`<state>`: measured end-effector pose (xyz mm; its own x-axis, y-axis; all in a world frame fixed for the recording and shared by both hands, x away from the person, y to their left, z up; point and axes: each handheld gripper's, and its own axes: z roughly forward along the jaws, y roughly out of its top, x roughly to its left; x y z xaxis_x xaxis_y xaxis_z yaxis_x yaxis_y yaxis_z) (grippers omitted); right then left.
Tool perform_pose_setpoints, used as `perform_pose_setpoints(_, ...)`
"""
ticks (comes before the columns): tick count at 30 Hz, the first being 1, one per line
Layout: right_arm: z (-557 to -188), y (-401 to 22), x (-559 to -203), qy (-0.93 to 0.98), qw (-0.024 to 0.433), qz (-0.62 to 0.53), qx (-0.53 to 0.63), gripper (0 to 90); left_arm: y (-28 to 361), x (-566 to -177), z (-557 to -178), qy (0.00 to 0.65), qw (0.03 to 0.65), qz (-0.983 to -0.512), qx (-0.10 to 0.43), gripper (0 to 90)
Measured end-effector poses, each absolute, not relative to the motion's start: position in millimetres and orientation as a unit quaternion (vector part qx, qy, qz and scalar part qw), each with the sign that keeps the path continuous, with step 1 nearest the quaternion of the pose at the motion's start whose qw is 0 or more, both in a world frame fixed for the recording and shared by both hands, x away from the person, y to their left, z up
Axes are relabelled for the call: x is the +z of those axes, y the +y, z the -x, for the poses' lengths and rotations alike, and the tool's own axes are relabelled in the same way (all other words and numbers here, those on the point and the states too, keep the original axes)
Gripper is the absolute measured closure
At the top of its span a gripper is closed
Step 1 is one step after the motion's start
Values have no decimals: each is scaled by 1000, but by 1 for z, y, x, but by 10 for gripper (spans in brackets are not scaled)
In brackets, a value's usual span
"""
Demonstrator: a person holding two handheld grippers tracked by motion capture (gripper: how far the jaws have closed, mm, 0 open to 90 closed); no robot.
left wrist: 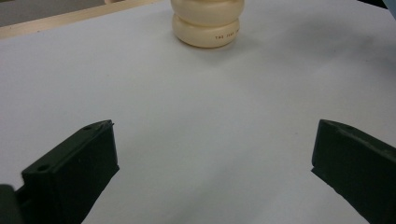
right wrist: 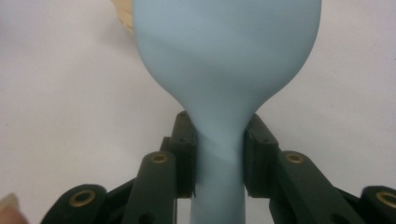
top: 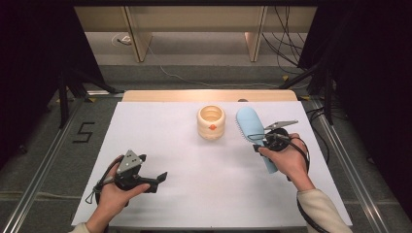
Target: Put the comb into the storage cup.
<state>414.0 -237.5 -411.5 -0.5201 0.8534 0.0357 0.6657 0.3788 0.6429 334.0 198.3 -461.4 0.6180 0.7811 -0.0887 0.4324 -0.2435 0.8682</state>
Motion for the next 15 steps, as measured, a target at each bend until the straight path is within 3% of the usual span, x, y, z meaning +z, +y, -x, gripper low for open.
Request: perform_pose_setpoints(15, -407, -219, -409, 805, 156, -449, 355, 704, 189, -460, -332, 388, 474, -770, 177, 0)
